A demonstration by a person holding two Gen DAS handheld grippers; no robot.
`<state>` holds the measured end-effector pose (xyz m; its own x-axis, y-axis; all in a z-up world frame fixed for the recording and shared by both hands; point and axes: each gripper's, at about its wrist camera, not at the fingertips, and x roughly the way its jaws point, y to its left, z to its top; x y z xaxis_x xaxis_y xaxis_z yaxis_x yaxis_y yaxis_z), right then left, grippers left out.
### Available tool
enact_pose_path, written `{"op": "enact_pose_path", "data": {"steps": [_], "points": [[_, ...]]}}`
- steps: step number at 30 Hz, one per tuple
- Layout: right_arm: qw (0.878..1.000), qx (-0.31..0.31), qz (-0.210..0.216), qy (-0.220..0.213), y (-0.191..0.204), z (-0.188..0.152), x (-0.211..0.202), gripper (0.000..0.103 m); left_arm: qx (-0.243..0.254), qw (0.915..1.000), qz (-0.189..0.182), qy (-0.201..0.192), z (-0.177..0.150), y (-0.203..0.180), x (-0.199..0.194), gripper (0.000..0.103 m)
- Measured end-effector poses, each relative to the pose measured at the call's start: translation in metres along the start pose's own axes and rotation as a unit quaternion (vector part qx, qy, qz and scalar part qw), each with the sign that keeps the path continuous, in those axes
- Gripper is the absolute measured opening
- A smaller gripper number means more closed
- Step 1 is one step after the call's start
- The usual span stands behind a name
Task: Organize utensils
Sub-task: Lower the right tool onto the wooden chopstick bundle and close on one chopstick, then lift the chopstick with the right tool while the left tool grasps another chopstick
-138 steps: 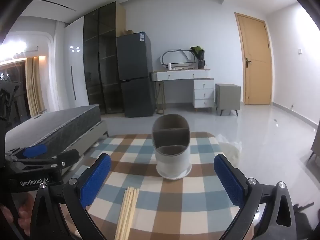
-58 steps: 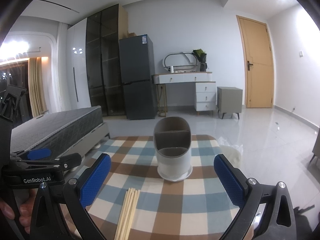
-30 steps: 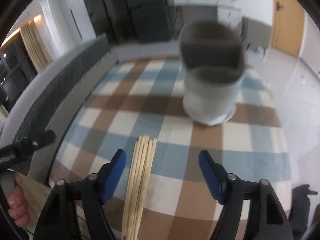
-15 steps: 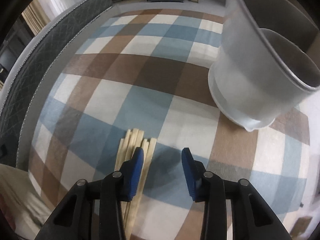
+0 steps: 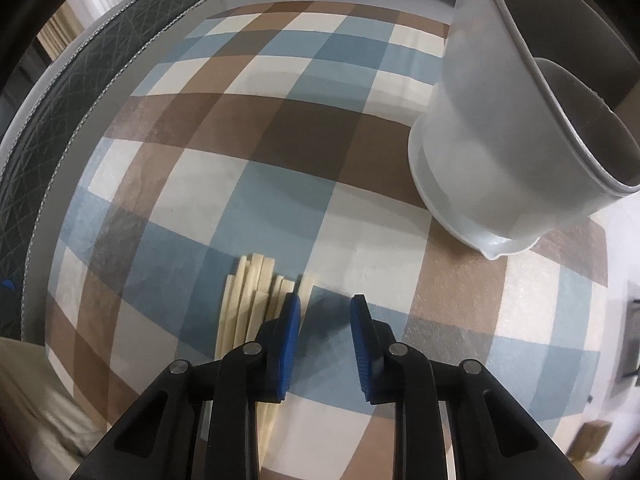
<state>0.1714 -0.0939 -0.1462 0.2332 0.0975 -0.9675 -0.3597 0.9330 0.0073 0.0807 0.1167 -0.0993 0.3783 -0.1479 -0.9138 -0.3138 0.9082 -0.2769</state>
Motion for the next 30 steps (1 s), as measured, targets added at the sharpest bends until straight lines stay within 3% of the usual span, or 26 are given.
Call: {"op": "enact_pose_path", "data": {"steps": [9,11,12,19,23,26,30], "points": [[1.0,-0.004,-0.012,0.011,0.013,0.022,0.006,0.024,0.001,1.0,0.006,-0.001,0.001,0.002,0.0,0.102],[1.0,-0.005,-0.01,0.005,0.014,0.024,0.005,0.016,0.006,0.9999,0.012,-0.004,0.001,0.002,0.001,0.102],[1.0,-0.006,-0.009,0.0,0.015,0.026,0.005,0.008,0.011,0.9998,0.017,-0.006,0.001,0.001,0.002,0.102],[0.995,0.045,0.048,-0.072,-0.006,0.018,-0.016,0.006,0.041,0.9984,0.037,0.006,-0.006,-0.007,0.021,0.102],[0.983,0.075,0.079,-0.148,-0.027,0.004,-0.047,0.006,0.082,0.9961,0.027,0.017,-0.017,-0.029,0.036,0.102],[0.962,0.121,0.123,-0.211,-0.049,-0.017,-0.067,0.006,0.111,0.9932,0.021,0.03,-0.025,-0.047,0.049,0.102],[0.94,0.158,0.15,-0.261,-0.072,-0.031,-0.083,0.006,0.125,0.9911,0.023,0.04,-0.031,-0.062,0.062,0.102]]}}
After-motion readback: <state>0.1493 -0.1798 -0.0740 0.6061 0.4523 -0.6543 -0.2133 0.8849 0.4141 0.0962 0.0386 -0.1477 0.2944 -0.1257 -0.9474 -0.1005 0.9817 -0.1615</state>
